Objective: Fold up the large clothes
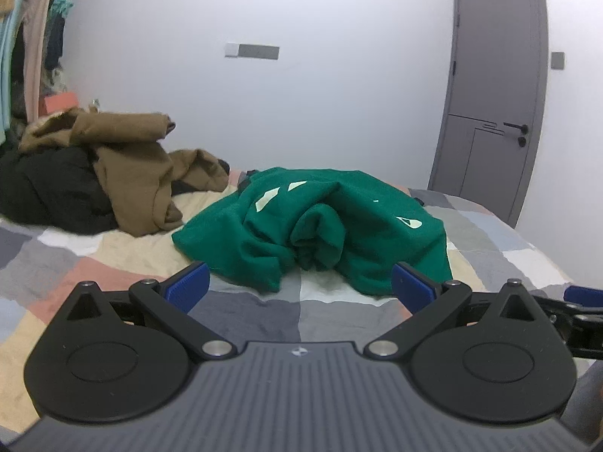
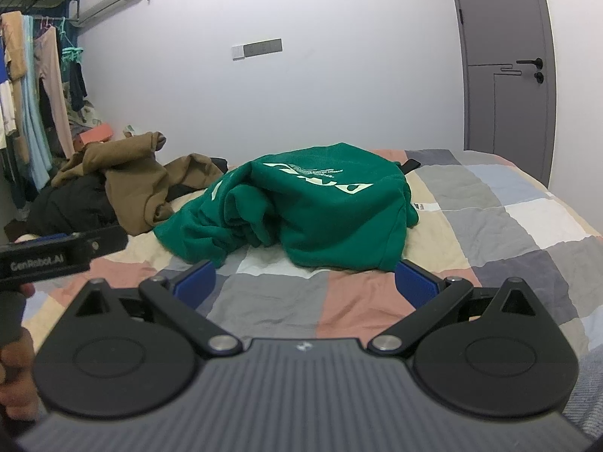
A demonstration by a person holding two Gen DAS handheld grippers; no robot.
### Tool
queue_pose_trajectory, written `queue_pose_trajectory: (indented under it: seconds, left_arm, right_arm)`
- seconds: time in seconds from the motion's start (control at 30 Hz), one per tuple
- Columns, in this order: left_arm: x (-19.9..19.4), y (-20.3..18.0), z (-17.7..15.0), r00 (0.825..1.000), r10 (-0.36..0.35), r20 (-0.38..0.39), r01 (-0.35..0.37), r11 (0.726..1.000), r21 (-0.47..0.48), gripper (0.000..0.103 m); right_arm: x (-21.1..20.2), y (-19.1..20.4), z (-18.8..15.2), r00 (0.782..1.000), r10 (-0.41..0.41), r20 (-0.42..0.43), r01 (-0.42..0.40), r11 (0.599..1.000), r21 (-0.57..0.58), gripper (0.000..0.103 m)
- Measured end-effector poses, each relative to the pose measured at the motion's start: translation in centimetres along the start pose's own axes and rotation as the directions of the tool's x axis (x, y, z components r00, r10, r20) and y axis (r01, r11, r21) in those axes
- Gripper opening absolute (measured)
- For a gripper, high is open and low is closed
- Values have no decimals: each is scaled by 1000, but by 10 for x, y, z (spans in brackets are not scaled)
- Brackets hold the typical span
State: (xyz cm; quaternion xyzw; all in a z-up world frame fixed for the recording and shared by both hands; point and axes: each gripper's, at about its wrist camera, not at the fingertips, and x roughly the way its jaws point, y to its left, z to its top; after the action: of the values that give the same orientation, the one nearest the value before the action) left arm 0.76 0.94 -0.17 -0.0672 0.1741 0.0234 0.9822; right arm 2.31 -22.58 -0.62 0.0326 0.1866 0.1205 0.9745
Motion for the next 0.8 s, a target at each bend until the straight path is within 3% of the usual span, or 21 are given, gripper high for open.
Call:
queue_pose_trajectory:
  seconds: [0.37, 0.47, 0.8]
  left_arm:
    - [7, -6, 2, 1000, 9, -10, -9, 1000, 21, 103]
    - [11, -3, 9, 999, 32, 18, -33, 999, 35, 103]
    - [41, 10, 35, 999, 41, -18, -40, 999, 31, 103]
  right_arm:
    - [8, -8, 4, 999, 15, -33, -13, 999, 34, 103]
    - [10, -9, 6, 999, 27, -31, -25, 999, 46, 103]
    - [41, -7, 26, 998, 50, -46, -48, 998, 41, 103]
